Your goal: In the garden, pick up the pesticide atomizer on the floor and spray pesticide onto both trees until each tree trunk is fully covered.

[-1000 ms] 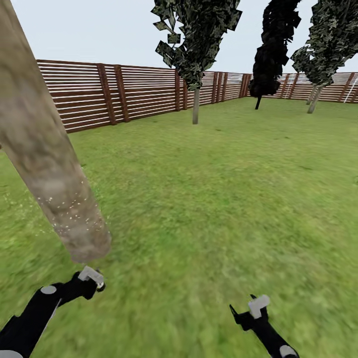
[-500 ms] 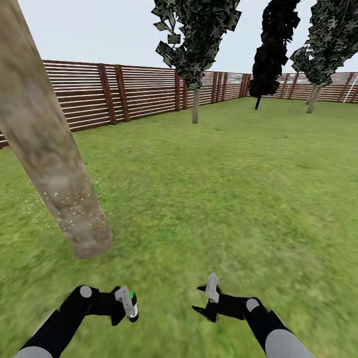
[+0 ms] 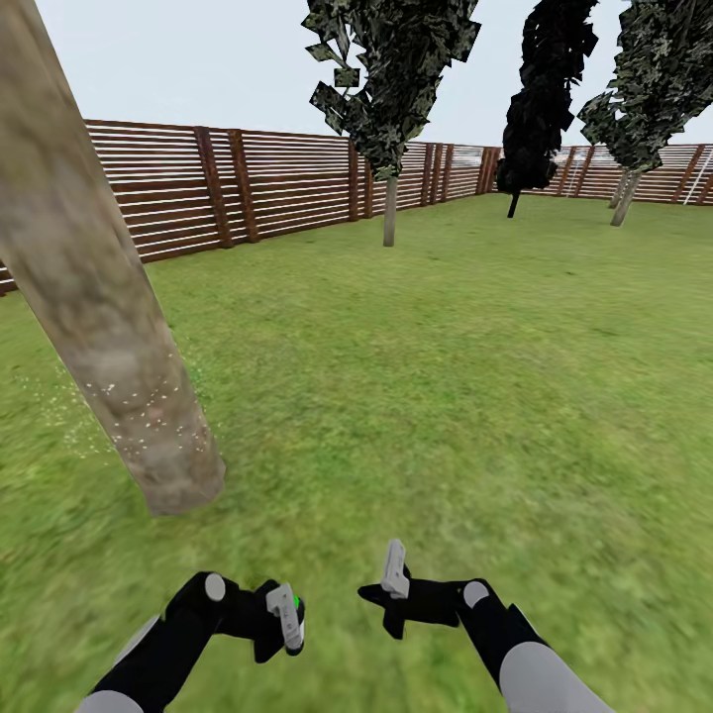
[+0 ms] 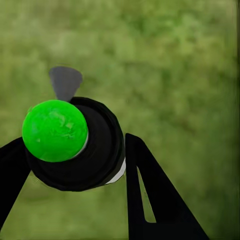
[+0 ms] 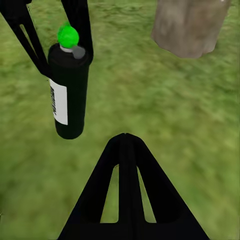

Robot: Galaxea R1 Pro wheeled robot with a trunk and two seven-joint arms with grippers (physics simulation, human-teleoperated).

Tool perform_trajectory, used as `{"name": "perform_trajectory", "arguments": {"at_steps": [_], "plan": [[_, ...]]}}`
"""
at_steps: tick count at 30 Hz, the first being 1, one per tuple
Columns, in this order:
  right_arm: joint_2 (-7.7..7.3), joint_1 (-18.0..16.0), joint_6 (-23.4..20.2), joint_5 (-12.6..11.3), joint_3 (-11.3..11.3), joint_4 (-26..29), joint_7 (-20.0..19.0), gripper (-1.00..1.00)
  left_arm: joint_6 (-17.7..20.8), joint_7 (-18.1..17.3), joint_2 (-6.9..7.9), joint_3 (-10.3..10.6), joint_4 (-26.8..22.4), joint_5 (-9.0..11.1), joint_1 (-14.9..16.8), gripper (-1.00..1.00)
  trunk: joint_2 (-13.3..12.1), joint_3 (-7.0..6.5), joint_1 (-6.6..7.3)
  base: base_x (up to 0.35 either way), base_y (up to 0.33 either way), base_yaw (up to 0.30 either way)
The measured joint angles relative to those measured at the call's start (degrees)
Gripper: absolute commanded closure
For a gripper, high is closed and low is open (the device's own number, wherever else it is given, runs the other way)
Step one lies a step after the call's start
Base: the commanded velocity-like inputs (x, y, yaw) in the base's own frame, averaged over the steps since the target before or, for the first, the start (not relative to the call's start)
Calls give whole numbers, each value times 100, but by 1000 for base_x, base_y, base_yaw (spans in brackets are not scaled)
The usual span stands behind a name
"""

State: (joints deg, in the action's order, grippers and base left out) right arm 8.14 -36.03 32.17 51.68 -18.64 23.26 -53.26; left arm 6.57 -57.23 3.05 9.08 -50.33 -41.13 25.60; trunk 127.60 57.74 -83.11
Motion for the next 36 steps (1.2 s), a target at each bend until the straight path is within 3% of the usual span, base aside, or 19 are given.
{"name": "perform_trajectory", "arguments": {"at_steps": [5,11,15,17,18,25,29,33,36], "plan": [[144,0,0,4,1,-5,-4,100,9,24,-64,34,-5,-10,6,100,0,0,0,0,0,0],[186,0,0,0,9,-6,-29,100,28,36,-58,32,-3,-18,11,100,0,0,0,0,0,0],[186,-8,1,0,10,6,-347,100,28,211,-89,42,-29,-24,15,100,0,0,0,0,0,0],[186,-9,0,0,10,10,-352,100,37,341,-308,234,-8,-427,14,100,0,0,0,0,0,0],[186,-9,1,0,10,7,-352,100,37,343,-330,236,-5,-467,15,100,0,0,0,0,0,0],[186,-9,2,3,10,12,-352,100,-3,284,-362,251,5,-446,8,100,0,0,0,0,0,0],[186,-9,2,0,10,11,-352,100,14,284,-492,252,5,-455,6,100,0,0,0,0,0,0],[186,-9,6,1,10,9,-352,100,20,299,-508,252,5,-462,6,100,0,0,0,0,0,0],[186,-9,7,0,10,12,-352,100,15,315,-636,260,92,-480,6,100,0,0,0,0,0,0]]}}
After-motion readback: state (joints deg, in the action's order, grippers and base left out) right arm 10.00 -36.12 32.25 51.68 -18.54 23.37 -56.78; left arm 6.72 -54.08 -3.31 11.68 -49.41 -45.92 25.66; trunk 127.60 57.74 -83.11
